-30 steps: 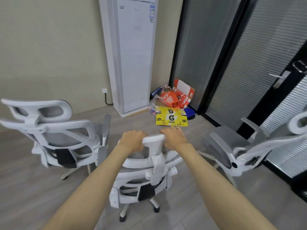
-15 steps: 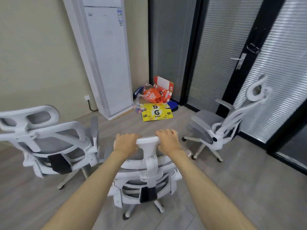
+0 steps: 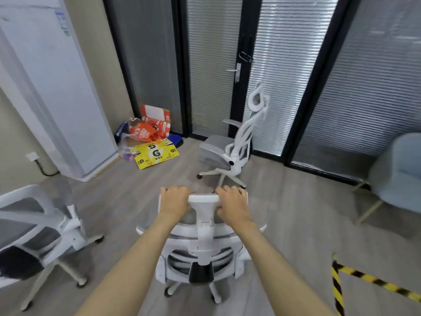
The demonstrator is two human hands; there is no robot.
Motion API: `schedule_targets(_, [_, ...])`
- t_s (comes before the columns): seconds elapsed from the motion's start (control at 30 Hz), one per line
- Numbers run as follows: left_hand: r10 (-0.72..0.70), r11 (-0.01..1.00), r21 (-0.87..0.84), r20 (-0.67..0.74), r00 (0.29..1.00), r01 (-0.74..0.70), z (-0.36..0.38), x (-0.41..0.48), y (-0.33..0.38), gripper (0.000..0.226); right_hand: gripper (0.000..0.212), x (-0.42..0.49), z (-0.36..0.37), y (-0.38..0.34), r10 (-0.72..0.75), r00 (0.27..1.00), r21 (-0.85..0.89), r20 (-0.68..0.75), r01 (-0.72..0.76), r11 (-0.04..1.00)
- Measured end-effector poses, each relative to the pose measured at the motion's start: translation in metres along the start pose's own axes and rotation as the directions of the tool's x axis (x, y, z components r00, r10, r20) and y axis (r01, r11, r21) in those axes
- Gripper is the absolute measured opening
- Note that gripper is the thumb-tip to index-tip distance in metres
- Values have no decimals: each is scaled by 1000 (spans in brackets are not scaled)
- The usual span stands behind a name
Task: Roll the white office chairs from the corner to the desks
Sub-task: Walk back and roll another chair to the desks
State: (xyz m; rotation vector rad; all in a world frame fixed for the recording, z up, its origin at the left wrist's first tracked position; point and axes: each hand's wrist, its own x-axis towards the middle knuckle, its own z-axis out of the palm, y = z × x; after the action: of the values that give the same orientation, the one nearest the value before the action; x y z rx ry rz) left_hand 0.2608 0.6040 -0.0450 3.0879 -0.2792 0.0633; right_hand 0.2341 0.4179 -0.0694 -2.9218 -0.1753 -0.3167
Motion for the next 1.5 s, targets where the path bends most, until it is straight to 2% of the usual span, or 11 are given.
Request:
schedule_targets(0.13, [151, 987, -47, -68, 986, -155, 5, -33, 46, 41, 35, -58, -14, 30, 154, 988, -30, -27, -155, 987])
schedule_targets(0.23, [242, 966, -68, -97, 965, -249, 8, -57, 84, 38, 35, -103, -28, 56, 247, 969, -49, -28, -248, 968])
schedule_targets(0.5, [428, 890, -128, -97, 899, -438, 9, -125, 196, 37, 38, -229, -75, 122, 423, 906, -84, -38, -424, 902])
schedule_targets(0.6, [473, 866, -137, -89, 876, -481, 7, -154, 245, 35, 33, -279, -90, 150, 482, 871, -91, -98, -490, 867])
schedule_targets(0.77, [529, 834, -130, -85, 845, -536, 6, -207, 335, 36, 32, -364, -118, 206, 528, 828, -72, -188, -548, 833])
schedule_targets(0.97, [594, 792, -111, -89, 799, -601, 12, -268, 449, 42, 34, -463, -153, 285, 609, 771, -83, -186, -630, 772])
schedule_targets(1.13, [658, 742, -114, -60, 750, -660, 11, -311, 541, 36, 36, -542, -180, 346, 643, 727, -69, -240, -674, 736])
schedule_targets(1.37, [764, 638, -97, -38, 644, -763, 12, -364, 672, 26, 37, -648, -212, 427, 688, 642, -85, -338, -749, 658])
schedule_targets(1.5, [818, 569, -93, -37, 574, -817, 15, -387, 752, 27, 34, -698, -232, 479, 735, 557, -61, -387, -811, 582])
